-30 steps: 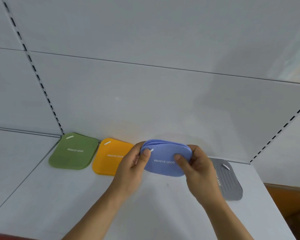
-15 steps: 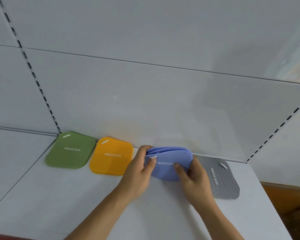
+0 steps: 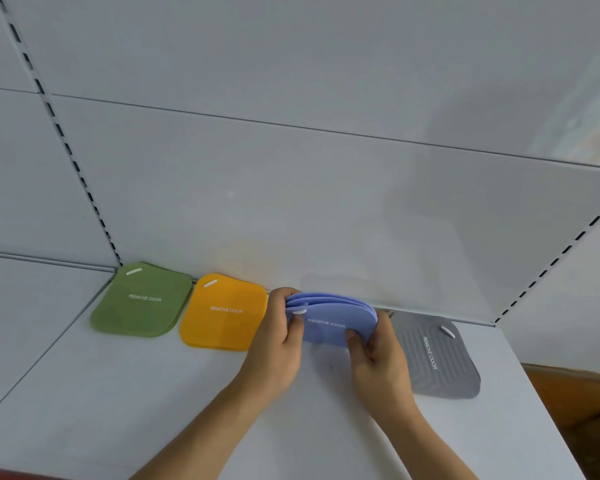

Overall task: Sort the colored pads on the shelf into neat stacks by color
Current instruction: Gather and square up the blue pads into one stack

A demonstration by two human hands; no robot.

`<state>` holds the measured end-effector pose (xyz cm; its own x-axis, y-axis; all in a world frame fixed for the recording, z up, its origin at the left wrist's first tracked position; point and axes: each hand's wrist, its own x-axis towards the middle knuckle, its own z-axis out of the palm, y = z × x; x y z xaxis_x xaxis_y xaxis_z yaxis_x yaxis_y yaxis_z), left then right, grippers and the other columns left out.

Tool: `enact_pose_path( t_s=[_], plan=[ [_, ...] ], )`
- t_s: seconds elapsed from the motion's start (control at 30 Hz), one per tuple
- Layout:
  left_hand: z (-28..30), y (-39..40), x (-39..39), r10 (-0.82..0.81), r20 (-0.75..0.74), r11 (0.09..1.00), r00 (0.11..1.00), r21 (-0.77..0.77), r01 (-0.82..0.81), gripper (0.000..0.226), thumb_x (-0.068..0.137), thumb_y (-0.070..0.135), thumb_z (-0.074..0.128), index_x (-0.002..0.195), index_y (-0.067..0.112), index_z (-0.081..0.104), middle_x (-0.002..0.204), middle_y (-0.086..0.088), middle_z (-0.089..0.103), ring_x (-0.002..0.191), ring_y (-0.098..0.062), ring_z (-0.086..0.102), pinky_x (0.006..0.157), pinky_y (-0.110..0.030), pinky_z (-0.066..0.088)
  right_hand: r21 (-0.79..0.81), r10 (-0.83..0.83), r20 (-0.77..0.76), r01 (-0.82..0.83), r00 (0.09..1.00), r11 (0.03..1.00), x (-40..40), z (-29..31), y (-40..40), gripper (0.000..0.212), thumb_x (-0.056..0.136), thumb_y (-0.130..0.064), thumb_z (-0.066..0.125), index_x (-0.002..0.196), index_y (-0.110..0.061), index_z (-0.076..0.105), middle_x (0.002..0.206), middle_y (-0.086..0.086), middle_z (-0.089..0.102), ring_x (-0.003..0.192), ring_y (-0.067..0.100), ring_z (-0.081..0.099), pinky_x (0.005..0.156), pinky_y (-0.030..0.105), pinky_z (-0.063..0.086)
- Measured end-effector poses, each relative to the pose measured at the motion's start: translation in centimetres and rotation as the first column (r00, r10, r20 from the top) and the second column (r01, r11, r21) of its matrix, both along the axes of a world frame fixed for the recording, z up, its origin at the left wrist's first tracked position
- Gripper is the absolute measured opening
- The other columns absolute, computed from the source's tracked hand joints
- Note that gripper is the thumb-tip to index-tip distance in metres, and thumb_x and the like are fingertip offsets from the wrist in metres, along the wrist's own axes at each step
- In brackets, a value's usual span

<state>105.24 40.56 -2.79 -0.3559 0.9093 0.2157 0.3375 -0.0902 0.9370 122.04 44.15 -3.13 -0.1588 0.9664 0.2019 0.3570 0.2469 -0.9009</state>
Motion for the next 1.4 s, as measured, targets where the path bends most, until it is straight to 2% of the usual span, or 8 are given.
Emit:
enact_pose_path(
  t_s=[0.13, 0.3, 0.47, 0.7, 0.83, 1.03, 1.23, 1.4],
  plan=[
    [-0.5, 0.6, -0.2, -0.011, 0.055, 0.997, 0.998, -0.075, 0.015, 0.027, 0.107, 0.003, 0.051, 0.120, 0.027, 0.049, 0.117, 0.006, 0.064, 0.105, -0.003, 0.063, 0.082, -0.009, 0.047, -0.043, -0.013, -0.018, 0.012, 1.000, 0.999, -0.1, -0.5, 0.1, 0.040, 0.100, -0.006, 0.058, 0.119, -0.042, 0.059, 0.105, -0.015, 0.072, 0.101, 0.009, 0.067, 0.087, 0.028, 0.052],
    [-0.6, 0.3, 0.4, -0.044, 0.041, 0.997, 0.998, -0.058, 0.046, 0.025, 0.110, 0.007, 0.047, 0.131, 0.021, 0.046, 0.119, 0.013, 0.063, 0.104, 0.008, 0.062, 0.082, -0.010, 0.049, -0.050, -0.039, -0.062, 0.036, 0.997, 0.998, -0.5, 0.2, -0.3, 0.037, 0.101, -0.003, 0.054, 0.111, -0.039, 0.053, 0.100, -0.028, 0.067, 0.095, -0.004, 0.064, 0.076, 0.009, 0.045],
    [-1.1, 0.5, 0.5, -0.045, 0.003, 0.992, 0.999, -0.115, 0.045, 0.029, 0.109, 0.004, 0.047, 0.127, 0.026, 0.041, 0.112, 0.017, 0.061, 0.092, 0.015, 0.060, 0.079, -0.015, 0.049, -0.110, -0.029, -0.059, 0.022, 0.998, 0.994, -0.9, -0.3, -0.4, 0.033, 0.103, -0.003, 0.052, 0.114, -0.035, 0.050, 0.104, -0.017, 0.068, 0.095, -0.010, 0.062, 0.078, 0.011, 0.043],
    [0.8, 1.0, -0.9, -0.020, -0.215, 0.976, 0.976, -0.215, -0.028, 0.010, 0.112, 0.023, 0.043, 0.121, 0.020, 0.047, 0.085, 0.001, 0.060, 0.073, -0.014, 0.059, 0.062, -0.038, 0.043, -0.067, 0.028, 0.133, -0.019, 0.991, 0.998, -0.2, 1.2, 0.8, 0.024, 0.103, -0.009, 0.049, 0.102, -0.033, 0.049, 0.090, -0.014, 0.066, 0.083, -0.005, 0.060, 0.063, 0.010, 0.044],
    [1.4, 1.8, -3.3, -0.019, -0.439, 0.947, 0.898, -0.295, -0.125, 0.013, 0.104, 0.022, 0.052, 0.101, 0.011, 0.057, 0.086, -0.006, 0.065, 0.078, -0.028, 0.060, 0.068, -0.044, 0.050, -0.081, 0.055, 0.296, -0.032, 0.953, 0.996, 0.3, 1.8, 2.3, 0.015, 0.098, -0.015, 0.056, 0.102, -0.029, 0.057, 0.078, -0.005, 0.067, 0.071, 0.014, 0.059, 0.059, 0.021, 0.046],
    [0.4, 2.5, -3.0, -0.057, -0.575, 0.938, 0.816, -0.310, -0.153, 0.049, 0.101, 0.021, 0.057, 0.147, 0.019, 0.040, 0.086, -0.007, 0.069, 0.083, -0.032, 0.066, 0.060, -0.042, 0.042, -0.127, 0.044, 0.408, 0.009, 0.912, 0.992, 0.6, 1.3, 3.4, 0.039, 0.098, -0.020, 0.058, 0.137, -0.029, 0.056, 0.071, -0.002, 0.069, 0.068, 0.008, 0.063, 0.053, 0.022, 0.047],
    [-0.2, 3.1, -2.6, -0.075, -0.802, 0.955, 0.593, -0.229, -0.189, 0.029, 0.099, 0.019, 0.057, 0.128, 0.018, 0.053, 0.107, -0.005, 0.074, 0.099, -0.032, 0.063, 0.069, -0.040, 0.039, -0.004, -0.031, 0.525, 0.039, 0.851, 0.999, 0.4, -0.2, 4.0, 0.027, 0.098, -0.020, 0.055, 0.125, -0.022, 0.063, 0.083, -0.003, 0.072, 0.080, 0.023, 0.067, 0.071, 0.037, 0.053],
    [-0.8, 2.1, -3.7, 0.000, -0.922, 0.986, 0.387, -0.065, -0.156, 0.032, 0.093, 0.045, 0.060, 0.116, 0.023, 0.066, 0.090, 0.001, 0.076, 0.090, -0.030, 0.064, 0.077, -0.043, 0.045, 0.328, -0.145, 0.666, -0.113, 0.732, 0.938, 1.5, -1.7, 3.3, 0.011, 0.090, -0.023, 0.067, 0.095, -0.014, 0.073, 0.082, 0.005, 0.070, 0.080, 0.036, 0.063, 0.065, 0.041, 0.054]
  ],
)
